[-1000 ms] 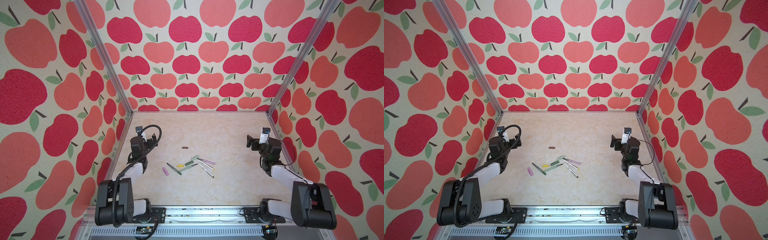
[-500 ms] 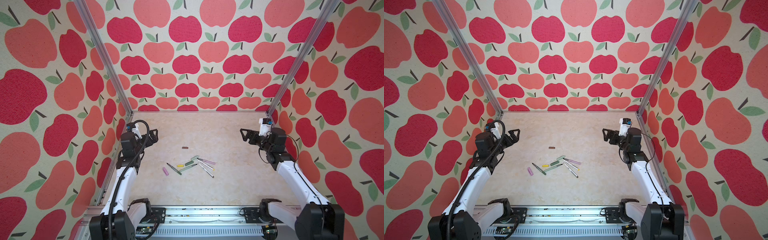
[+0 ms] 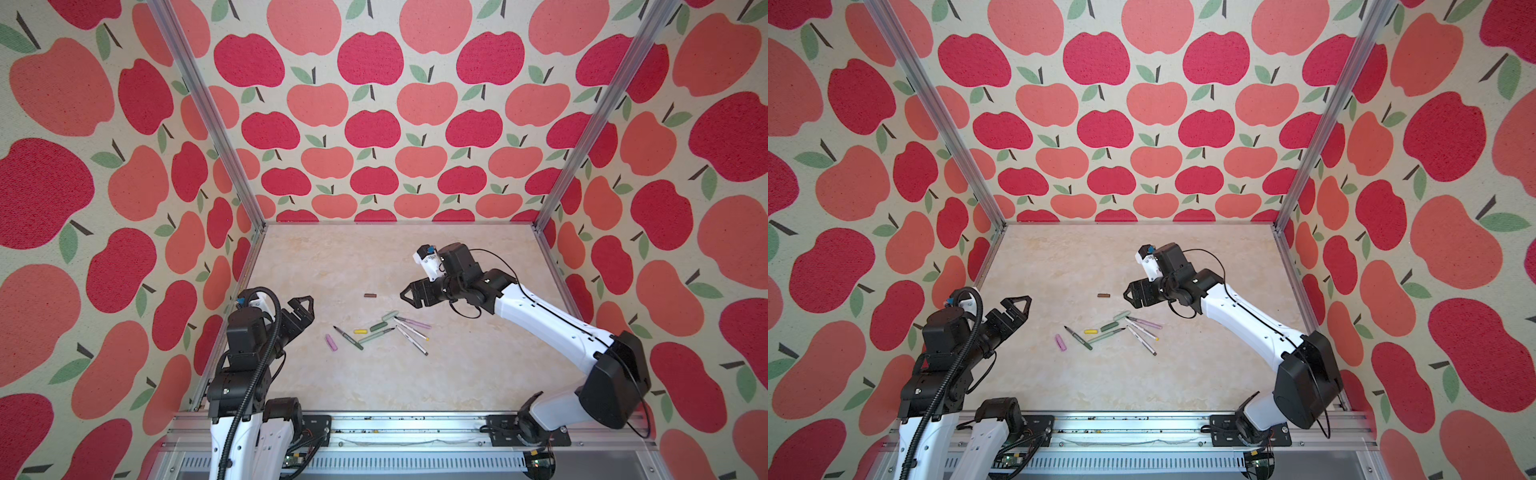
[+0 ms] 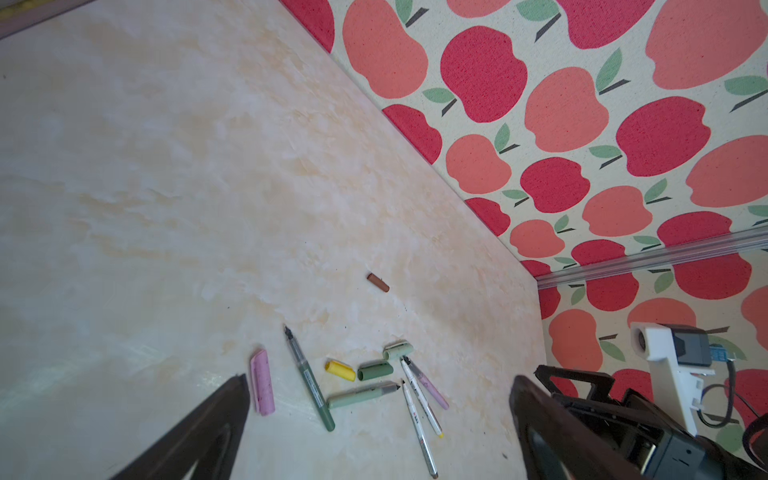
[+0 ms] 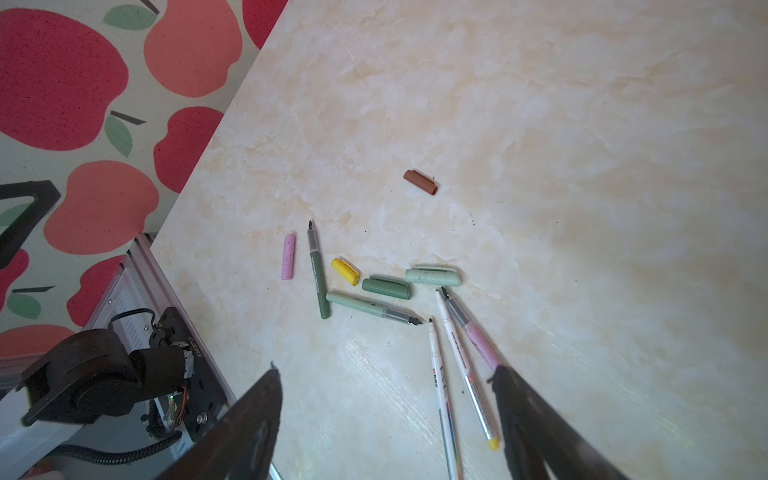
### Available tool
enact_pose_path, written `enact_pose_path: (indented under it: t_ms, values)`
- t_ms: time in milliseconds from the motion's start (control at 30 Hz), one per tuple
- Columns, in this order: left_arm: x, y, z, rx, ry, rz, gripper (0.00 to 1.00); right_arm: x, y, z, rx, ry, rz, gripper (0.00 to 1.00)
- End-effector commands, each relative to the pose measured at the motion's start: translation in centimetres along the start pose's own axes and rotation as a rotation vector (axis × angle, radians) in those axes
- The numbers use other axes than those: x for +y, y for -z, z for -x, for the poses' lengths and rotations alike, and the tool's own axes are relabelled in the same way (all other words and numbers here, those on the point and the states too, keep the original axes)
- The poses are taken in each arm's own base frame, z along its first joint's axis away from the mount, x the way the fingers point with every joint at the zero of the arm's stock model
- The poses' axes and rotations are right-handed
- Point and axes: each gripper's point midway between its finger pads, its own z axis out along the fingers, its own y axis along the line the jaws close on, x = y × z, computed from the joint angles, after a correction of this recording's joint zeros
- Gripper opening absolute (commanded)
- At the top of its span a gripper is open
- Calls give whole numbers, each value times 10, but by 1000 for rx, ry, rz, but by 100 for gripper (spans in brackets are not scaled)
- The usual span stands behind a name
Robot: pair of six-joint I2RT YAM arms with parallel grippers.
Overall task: Insert the pens into the pen caps
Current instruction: 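Reach the right gripper over the green fountain pen while the left arm rises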
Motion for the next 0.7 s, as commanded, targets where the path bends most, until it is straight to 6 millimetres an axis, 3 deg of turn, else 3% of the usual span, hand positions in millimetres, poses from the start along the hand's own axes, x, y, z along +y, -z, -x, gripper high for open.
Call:
enact_pose_path:
  t_ms: [0, 133, 367, 533, 667]
  values:
    - [24, 9, -37, 123, 89, 83, 100, 17, -16, -22, 163, 48, -53, 79]
    - [23, 15, -50, 166, 103, 61, 98, 57, -41, -18, 265, 136, -64, 76]
    - [8, 23, -27, 59, 67, 7, 98, 114, -93, -20, 323, 259, 5, 67]
    - [3, 32, -23, 8, 33, -28, 98, 125, -128, -38, 386, 297, -9, 58]
    - [8, 36, -30, -9, 57, -44, 98, 119, -149, -51, 440, 289, -24, 51]
